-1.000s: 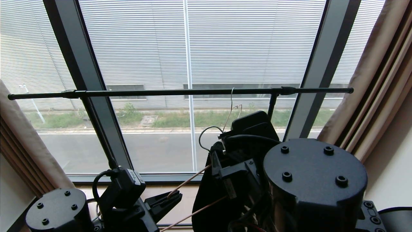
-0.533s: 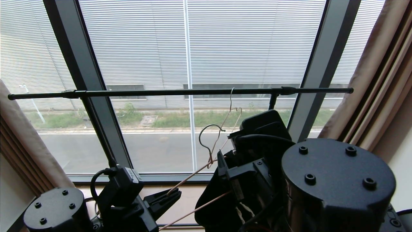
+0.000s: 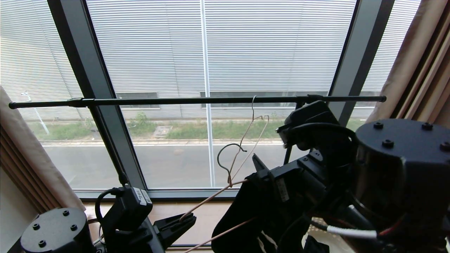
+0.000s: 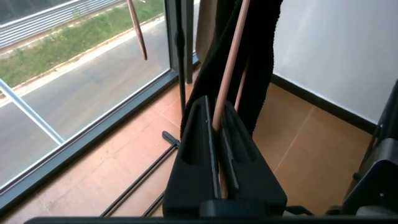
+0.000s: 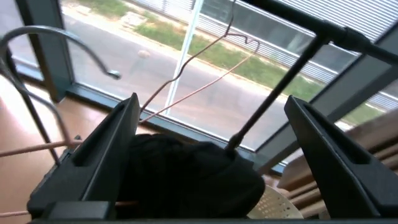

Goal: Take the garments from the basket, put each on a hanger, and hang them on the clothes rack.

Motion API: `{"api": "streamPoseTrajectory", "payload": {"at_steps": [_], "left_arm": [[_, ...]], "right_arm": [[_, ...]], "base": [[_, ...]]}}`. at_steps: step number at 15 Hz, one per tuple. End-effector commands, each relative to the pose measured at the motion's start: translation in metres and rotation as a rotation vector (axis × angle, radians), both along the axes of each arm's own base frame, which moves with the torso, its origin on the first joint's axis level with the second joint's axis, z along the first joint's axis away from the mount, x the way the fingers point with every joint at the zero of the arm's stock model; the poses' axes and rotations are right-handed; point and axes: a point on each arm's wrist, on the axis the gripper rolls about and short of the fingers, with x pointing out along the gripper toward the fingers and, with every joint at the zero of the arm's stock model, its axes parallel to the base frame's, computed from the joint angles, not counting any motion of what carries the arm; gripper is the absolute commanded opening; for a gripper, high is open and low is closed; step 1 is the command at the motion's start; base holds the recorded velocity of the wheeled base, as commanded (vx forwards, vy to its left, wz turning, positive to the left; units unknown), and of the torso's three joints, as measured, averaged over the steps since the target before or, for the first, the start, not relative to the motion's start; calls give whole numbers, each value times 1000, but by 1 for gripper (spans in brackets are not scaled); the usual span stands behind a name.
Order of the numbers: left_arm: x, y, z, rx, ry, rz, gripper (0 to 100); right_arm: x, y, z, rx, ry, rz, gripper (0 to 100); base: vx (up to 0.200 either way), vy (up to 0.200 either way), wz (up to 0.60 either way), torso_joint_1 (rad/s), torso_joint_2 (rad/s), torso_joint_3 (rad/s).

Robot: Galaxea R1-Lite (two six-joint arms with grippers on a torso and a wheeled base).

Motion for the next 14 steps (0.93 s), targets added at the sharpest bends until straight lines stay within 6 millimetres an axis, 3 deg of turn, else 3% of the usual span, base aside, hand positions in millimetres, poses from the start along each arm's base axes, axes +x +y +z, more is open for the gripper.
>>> {"api": "streamPoseTrajectory", "payload": {"at_steps": [1,3,4,7,11,14], "left_arm": [[-2,2,2,-6,-7,-3,0],[-2,2,3,-8,-12,-5,0],[-2,2,4,-10,-14,-7,0],[-4,2,7,-17,-30,-14,0],[-6,2,7,-24,-24,-60,0],[-6,1,6,-23,-19,-66,0]], "right_arm": [[8,-41,18,8,23,65,100],[11,-55,21,-10,58,122,100],[15,-78,25,-66,125,220,100],[27,-113,26,-211,228,503,100],[72,-134,18,-324,267,752,100],[98,-128,5,-316,314,878,100]], "base": [[0,0,0,0,0,0],[0,0,0,0,0,0],[0,0,0,0,0,0],[0,0,0,0,0,0],[0,0,0,0,0,0],[0,0,0,0,0,0]]}}
